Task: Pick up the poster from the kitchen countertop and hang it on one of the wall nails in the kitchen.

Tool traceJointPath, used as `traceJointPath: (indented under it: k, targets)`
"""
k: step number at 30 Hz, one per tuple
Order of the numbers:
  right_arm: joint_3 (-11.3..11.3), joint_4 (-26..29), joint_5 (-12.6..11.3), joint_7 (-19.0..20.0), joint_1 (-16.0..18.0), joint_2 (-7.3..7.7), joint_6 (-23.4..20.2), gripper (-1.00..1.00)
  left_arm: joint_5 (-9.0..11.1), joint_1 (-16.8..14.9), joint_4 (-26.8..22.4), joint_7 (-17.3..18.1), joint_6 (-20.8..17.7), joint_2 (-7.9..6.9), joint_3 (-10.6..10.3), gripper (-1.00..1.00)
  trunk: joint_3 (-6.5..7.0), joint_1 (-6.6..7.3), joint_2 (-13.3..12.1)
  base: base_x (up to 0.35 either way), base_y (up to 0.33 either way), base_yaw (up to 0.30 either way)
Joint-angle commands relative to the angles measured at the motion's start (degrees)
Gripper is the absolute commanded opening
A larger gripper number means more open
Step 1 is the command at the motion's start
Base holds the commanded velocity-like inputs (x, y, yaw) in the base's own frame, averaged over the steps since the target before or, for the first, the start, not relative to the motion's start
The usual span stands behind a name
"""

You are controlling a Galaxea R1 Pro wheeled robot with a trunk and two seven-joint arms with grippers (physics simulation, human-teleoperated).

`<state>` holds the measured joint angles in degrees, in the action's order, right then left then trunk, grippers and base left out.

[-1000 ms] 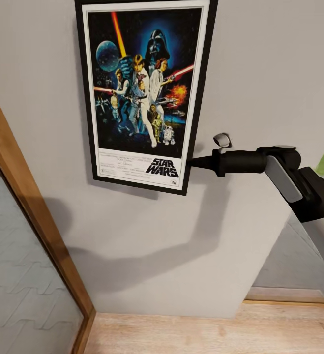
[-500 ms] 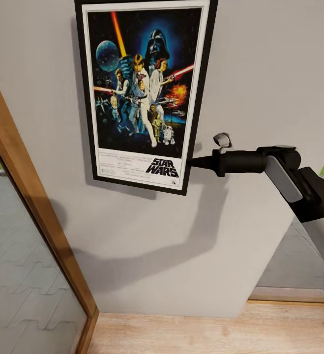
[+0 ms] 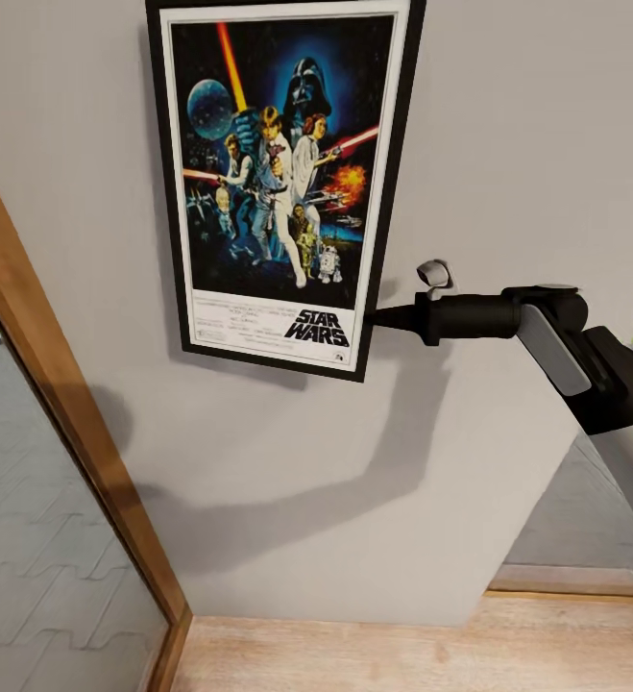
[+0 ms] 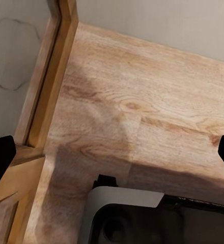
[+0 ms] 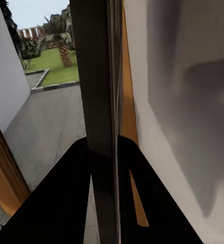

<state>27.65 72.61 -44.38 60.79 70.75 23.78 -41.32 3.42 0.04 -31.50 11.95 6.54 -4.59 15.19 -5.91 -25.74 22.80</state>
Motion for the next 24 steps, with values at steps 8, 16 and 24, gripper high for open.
traceJointPath:
  k: [8, 16, 24]
  targets:
    - [0.12, -0.01, -0.53, -0.03, 0.09, 0.11, -0.43, -1.00, 0.36, 0.00, -0.05, 0.44, -0.04, 0.02, 0.19, 1.00, -0.11, -0.05, 0.12, 0.021, 0.000, 0.000]
    - [0.12, -0.01, -0.53, -0.03, 0.09, 0.12, -0.43, -1.00, 0.36, -0.03, -0.05, 0.44, -0.04, 0.02, 0.19, 1.00, -0.11, -0.05, 0.12, 0.115, 0.000, 0.000]
    - [-0.24, -0.01, -0.88, -0.04, -0.25, 0.46, -0.34, -1.00, 0.36, 0.05, -0.23, 0.44, 0.29, 0.02, 0.19, 1.00, -0.11, -0.05, 0.12, 0.025, 0.000, 0.000]
